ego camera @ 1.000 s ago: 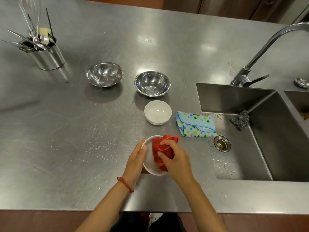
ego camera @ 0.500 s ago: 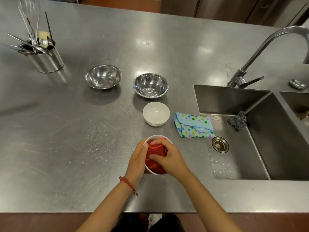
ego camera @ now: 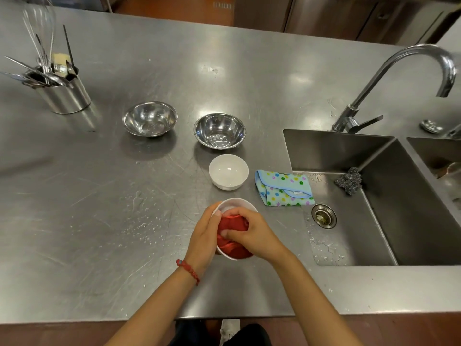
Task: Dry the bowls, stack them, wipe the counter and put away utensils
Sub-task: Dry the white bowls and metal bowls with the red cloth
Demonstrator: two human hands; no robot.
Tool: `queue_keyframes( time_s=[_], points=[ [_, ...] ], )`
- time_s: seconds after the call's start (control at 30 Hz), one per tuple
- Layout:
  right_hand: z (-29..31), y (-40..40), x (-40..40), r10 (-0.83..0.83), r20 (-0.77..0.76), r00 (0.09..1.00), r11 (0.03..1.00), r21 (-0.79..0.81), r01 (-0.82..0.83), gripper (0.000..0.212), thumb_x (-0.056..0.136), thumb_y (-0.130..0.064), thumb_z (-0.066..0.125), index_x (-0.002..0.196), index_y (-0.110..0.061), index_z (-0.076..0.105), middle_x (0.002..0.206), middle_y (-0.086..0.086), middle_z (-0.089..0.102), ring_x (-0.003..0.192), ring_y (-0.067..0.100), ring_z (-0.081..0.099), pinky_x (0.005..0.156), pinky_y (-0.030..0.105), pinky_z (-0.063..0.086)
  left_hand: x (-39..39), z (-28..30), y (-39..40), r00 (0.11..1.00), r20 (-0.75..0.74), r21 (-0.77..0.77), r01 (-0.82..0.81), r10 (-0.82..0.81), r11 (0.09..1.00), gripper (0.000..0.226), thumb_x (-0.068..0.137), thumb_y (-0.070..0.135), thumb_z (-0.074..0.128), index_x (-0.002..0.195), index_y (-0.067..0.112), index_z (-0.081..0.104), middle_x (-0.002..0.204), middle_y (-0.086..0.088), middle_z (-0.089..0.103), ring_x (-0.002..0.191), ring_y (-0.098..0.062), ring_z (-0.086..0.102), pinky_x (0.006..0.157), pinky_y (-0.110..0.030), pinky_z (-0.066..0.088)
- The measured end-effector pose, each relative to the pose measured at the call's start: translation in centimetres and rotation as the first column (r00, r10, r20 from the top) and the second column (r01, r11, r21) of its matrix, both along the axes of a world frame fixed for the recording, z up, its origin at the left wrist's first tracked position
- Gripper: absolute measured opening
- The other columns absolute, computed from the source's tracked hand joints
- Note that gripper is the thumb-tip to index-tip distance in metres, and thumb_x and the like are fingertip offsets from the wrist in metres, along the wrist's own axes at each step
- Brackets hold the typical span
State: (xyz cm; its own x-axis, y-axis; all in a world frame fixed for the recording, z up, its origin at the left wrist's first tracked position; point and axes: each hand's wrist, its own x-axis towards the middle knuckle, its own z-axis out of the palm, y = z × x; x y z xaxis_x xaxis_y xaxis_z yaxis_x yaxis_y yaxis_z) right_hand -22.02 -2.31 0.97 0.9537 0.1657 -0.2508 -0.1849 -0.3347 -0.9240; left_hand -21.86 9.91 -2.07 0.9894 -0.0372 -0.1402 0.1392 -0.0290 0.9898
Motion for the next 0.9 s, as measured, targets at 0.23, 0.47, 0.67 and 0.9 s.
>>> queue_keyframes(
  time_s=[0.23, 0.47, 0.67, 0.9],
  points=[
    [-0.8, 1.7, -1.3, -0.191, 0.346, 0.919, 0.853, -0.405, 0.33, 0.03, 0.086, -0.016, 0.057, 0.116, -0.015, 0.053, 0.113, 0.008, 0.06, 0.097, 0.023, 0.058, 0.082, 0.032, 0.048, -0.2, 0.1, -0.1, 1.0, -0.024, -0.076, -0.015, 0.013, 0.997, 0.034, 0.095, 0.017, 0.038, 0.096, 0.042, 0.061, 0.094, 0.021, 0.066, 0.089, 0.01, 0.06, 0.069, -0.003, 0.044],
    [-0.3, 0.6, -0.8, -0.111, 0.076, 0.991, 0.84, -0.526, 0.134, 0.033, 0.083, -0.013, 0.058, 0.116, -0.015, 0.053, 0.114, 0.009, 0.062, 0.104, 0.027, 0.057, 0.086, 0.034, 0.047, -0.2, -0.7, -0.7, 0.996, -0.049, -0.021, -0.072, 0.071, 0.997, 0.034, 0.095, 0.017, 0.039, 0.093, 0.044, 0.058, 0.098, 0.019, 0.062, 0.083, 0.016, 0.057, 0.064, 0.0, 0.042],
    [-0.8, 0.9, -0.7, -0.199, 0.048, 0.979, 0.959, -0.195, 0.204, 0.031, 0.067, -0.013, 0.075, 0.091, -0.029, 0.063, 0.084, -0.021, 0.057, 0.079, -0.003, 0.054, 0.074, 0.013, 0.044, -0.9, -1.0, -1.1, 0.998, -0.024, -0.025, -0.06, 0.059, 0.998, 0.032, 0.097, 0.019, 0.036, 0.098, 0.04, 0.059, 0.104, 0.014, 0.063, 0.093, 0.007, 0.059, 0.073, -0.002, 0.043],
    [-0.9, 1.3, -1.1, -0.197, 0.291, 0.936, 0.831, -0.456, 0.317, 0.031, 0.087, -0.014, 0.053, 0.118, -0.018, 0.048, 0.115, 0.009, 0.059, 0.101, 0.026, 0.057, 0.083, 0.032, 0.045, -0.7, -0.3, -0.8, 0.997, 0.024, -0.064, -0.075, 0.076, 0.995, 0.027, 0.097, 0.019, 0.036, 0.111, 0.03, 0.057, 0.11, 0.01, 0.062, 0.098, 0.002, 0.059, 0.076, -0.006, 0.046]
  ],
)
